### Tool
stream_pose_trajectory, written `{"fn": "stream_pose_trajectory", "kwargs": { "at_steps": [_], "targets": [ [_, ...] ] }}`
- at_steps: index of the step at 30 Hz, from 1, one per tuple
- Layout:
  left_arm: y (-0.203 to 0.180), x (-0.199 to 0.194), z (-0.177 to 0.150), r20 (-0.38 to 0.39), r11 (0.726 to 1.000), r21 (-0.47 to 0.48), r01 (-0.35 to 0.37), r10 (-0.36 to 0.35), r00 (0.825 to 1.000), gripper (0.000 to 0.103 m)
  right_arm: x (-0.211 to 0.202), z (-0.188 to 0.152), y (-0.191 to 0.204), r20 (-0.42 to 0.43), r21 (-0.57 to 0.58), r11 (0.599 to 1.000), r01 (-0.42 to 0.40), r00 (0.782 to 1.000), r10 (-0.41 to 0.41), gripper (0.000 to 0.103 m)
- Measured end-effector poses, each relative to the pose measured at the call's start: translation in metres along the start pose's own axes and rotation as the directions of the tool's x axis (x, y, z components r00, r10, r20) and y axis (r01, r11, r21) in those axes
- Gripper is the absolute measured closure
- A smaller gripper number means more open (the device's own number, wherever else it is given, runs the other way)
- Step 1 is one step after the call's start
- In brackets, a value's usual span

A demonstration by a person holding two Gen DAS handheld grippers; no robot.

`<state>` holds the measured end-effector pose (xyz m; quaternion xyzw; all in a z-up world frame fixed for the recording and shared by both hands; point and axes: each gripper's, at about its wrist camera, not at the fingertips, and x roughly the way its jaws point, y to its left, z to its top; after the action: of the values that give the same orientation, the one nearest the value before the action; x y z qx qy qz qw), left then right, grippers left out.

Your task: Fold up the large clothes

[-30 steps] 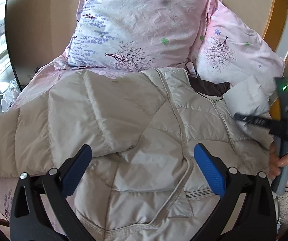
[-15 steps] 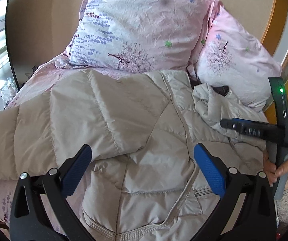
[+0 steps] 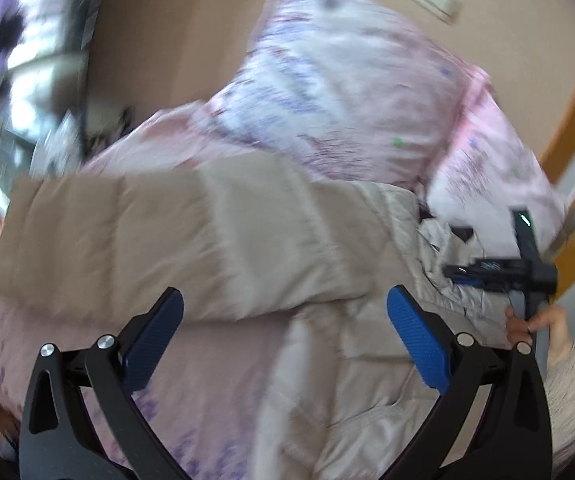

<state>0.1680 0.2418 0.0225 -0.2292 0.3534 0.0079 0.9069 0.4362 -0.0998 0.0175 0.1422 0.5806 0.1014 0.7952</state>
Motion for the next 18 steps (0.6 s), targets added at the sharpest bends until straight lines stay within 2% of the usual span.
{"fn": "stream_pose_trajectory", "kwargs": {
  "at_steps": [3,5,8,11,13,15,18],
  "targets": [
    [0.045,-0.006,-0.004,-0.014,0.987,-0.158,-0.037,0.035,0.999,0.002,-0.019,-0.008,0.002,0.032,-0.005,0.999,-0.036,0.999,0.036,0.050],
    [0.073,-0.010,-0.007,-0.015,0.960,-0.274,-0.052,0.050,0.999,0.002,-0.029,-0.012,0.006,0.045,-0.029,0.999,-0.042,0.998,0.044,0.048],
    [0.109,-0.012,-0.011,0.002,0.904,-0.424,-0.055,0.061,0.998,0.003,-0.039,-0.018,0.011,0.035,-0.048,0.997,-0.063,0.997,0.065,0.048],
    [0.130,-0.008,-0.011,0.003,0.855,-0.515,-0.060,0.073,0.997,0.014,-0.045,-0.022,0.013,0.029,-0.053,0.994,-0.091,0.995,0.093,0.047],
    [0.143,-0.004,-0.012,-0.003,0.820,-0.570,-0.054,0.064,0.998,0.026,-0.047,-0.025,0.016,0.030,-0.064,0.993,-0.096,0.995,0.098,0.046],
    [0.153,0.000,-0.013,-0.005,0.788,-0.613,-0.061,0.074,0.997,0.033,-0.050,-0.028,0.019,0.032,-0.072,0.993,-0.096,0.995,0.099,0.045],
    [0.161,0.001,-0.010,0.018,0.759,-0.648,-0.059,0.093,0.996,0.035,-0.051,-0.031,0.022,0.034,-0.085,0.991,-0.099,0.994,0.102,0.045]
  ]
}}
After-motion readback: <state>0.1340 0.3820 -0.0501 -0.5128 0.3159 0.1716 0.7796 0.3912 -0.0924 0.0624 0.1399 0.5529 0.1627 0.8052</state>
